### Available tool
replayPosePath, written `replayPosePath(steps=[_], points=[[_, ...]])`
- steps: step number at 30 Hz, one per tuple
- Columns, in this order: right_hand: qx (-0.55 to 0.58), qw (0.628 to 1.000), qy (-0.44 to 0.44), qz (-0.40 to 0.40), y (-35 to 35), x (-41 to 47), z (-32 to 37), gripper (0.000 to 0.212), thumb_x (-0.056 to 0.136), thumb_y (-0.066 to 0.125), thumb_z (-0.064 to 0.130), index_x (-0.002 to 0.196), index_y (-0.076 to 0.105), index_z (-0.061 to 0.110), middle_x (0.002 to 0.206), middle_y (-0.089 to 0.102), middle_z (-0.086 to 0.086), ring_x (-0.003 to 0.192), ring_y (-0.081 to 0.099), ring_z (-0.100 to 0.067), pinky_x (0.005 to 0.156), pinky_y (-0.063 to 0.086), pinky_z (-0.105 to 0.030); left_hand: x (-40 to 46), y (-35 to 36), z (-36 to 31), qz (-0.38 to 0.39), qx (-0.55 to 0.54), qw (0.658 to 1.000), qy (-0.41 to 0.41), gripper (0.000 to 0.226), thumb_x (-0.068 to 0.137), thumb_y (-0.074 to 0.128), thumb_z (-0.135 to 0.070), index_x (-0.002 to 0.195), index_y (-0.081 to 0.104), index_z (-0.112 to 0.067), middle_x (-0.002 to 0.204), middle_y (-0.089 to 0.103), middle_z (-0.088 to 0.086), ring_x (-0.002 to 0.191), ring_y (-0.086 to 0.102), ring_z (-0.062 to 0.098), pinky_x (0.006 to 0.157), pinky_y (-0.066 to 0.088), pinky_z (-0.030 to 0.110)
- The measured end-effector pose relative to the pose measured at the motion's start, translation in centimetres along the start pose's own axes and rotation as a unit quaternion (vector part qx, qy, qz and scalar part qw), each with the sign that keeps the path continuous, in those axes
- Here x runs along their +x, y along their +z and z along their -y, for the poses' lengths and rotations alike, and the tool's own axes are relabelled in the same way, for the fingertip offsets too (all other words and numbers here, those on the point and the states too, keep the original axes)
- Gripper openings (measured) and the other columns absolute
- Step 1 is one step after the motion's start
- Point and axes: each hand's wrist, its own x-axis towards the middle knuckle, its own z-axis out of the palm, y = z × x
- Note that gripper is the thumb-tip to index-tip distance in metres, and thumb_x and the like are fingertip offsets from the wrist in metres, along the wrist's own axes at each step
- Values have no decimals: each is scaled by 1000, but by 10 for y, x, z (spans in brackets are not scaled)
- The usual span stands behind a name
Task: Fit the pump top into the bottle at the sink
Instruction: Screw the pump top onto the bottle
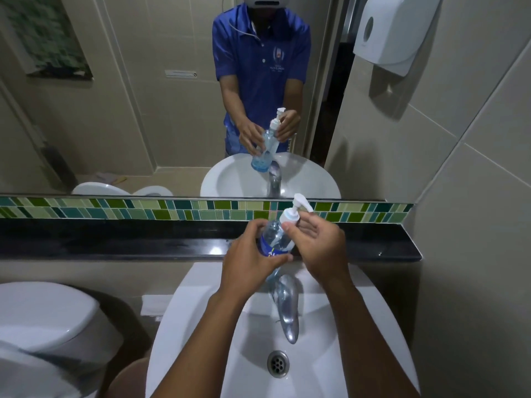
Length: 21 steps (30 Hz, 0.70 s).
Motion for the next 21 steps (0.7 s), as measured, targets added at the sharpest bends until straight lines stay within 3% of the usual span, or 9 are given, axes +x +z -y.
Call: replayPosePath(steps=[7,12,15,21], points=[[-66,998,6,-7,27,71,-36,34,81,78,15,113,71,9,98,78,-4,87,74,-9,84,62,-38,70,25,29,-5,-2,1000,-9,69,57,94,-33,118,62,-28,102,75,-9,86,71,7,81,61,36],[-96,995,2,11,43,101,-57,30,81,78,15,110,72,8,98,78,-6,88,74,-12,84,61,-38,102,40,47,-3,-6,1000,-22,66,60,93,-26,119,64,-26,97,71,-13,83,69,4,78,60,29],[-114,993,-8,23,48,110,-66,28,82,77,15,109,72,8,99,78,-7,88,74,-13,82,61,-36,114,45,54,-1,-2,1000,-23,64,64,92,-24,121,64,-24,97,72,-11,79,66,1,73,56,22],[-118,992,-22,27,51,116,-71,36,82,77,11,117,69,6,108,76,-10,92,69,-9,83,56,-21,123,49,61,-8,0,1000,-14,62,65,91,-25,120,62,-26,101,72,-10,84,68,8,77,58,28]])
